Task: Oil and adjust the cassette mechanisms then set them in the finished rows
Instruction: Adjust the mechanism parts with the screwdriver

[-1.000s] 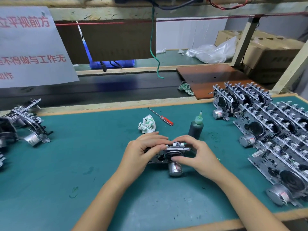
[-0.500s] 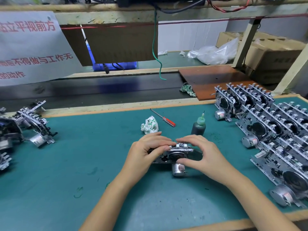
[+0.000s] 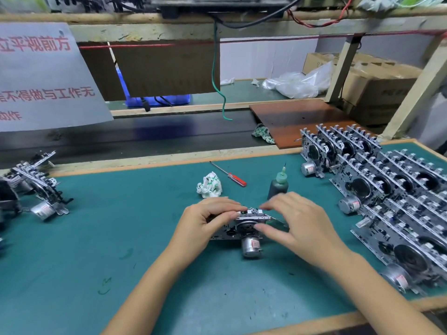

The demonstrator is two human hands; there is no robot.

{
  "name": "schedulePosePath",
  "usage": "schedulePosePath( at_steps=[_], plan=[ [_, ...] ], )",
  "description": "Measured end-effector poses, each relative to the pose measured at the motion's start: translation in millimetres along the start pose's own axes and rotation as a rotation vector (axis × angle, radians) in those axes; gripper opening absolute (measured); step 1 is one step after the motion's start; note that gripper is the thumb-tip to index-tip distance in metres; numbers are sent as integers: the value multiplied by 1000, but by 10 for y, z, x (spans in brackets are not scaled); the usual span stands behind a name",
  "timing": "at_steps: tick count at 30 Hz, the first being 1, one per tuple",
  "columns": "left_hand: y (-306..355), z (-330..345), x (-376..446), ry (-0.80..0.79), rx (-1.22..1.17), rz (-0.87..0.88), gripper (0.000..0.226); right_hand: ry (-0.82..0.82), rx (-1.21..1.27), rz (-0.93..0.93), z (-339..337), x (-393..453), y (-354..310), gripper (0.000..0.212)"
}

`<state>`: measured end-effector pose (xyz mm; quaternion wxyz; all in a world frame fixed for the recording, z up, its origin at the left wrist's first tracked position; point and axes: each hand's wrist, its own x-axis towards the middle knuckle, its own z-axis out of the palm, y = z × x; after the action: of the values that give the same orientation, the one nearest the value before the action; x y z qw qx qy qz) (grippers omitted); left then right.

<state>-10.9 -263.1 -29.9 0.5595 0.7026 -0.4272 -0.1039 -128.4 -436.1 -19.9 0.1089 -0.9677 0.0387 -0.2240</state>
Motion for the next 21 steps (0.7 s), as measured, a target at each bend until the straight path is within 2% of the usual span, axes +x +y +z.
schedulePosePath(
  at_steps=[2, 6, 9, 12, 14, 18, 21],
  plan=[
    [32, -33, -6, 33, 54, -2, 15, 2, -1, -23, -87, 128, -62, 50],
    [48, -173, -39, 153, 430, 124, 14, -218, -143, -261, -102, 381, -158, 38],
    [110, -239, -55, 117, 634, 219, 17, -361, -55, -263, -127, 542, -146, 34],
    [206, -256, -35, 60, 662, 267, 20, -430, 2, -268, -203, 532, -155, 33],
    [376, -252, 74, 41, 661, 357, 24, -378, 14, -260, -372, 493, -130, 36],
    [945, -183, 618, -1, 750, 611, 26, -143, 147, -168, -986, 523, 39, 40],
    [1284, -34, 1109, -105, 779, 621, 21, -49, 160, -93, -1354, 575, 282, 45]
  ],
)
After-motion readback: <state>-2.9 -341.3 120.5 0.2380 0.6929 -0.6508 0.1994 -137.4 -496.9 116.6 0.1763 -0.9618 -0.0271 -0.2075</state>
